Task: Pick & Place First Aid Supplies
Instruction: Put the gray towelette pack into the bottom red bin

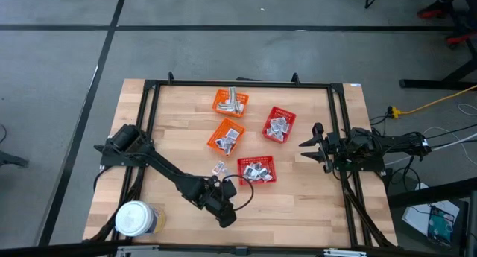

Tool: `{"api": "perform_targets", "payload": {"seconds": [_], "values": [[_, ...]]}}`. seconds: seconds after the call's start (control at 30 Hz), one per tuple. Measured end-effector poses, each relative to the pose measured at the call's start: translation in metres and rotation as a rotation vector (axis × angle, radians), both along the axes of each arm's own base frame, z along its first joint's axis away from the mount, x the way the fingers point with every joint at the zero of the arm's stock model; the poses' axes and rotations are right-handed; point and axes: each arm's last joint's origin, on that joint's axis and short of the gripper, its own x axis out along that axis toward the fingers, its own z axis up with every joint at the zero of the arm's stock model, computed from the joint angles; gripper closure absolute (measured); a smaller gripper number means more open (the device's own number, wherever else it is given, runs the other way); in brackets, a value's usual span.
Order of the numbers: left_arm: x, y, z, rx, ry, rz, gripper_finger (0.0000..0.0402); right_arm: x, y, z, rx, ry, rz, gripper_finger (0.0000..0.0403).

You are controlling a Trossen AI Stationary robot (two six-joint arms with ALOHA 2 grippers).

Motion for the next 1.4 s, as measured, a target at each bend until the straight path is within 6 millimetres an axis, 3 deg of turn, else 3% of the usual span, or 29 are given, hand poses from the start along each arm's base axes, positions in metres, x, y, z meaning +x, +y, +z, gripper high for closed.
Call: {"api": "perform_targets", "payload": {"seconds": [1.0,1.23,1.4], "values": [[-0.008,-0.012,-0.001,-0.153,0.028,0.158,0.0276,0.0,0.0,0.0,0.0,0.0,0.0,0.024],[-0.01,-0.011,-0.001,-0.125,0.034,0.171,0.0276,0.0,0.0,0.0,0.0,0.0,0.0,0.024],[-0.017,-0.001,-0.006,-0.059,0.142,0.185,0.0276,0.0,0.0,0.0,0.0,0.0,0.0,0.024]]}}
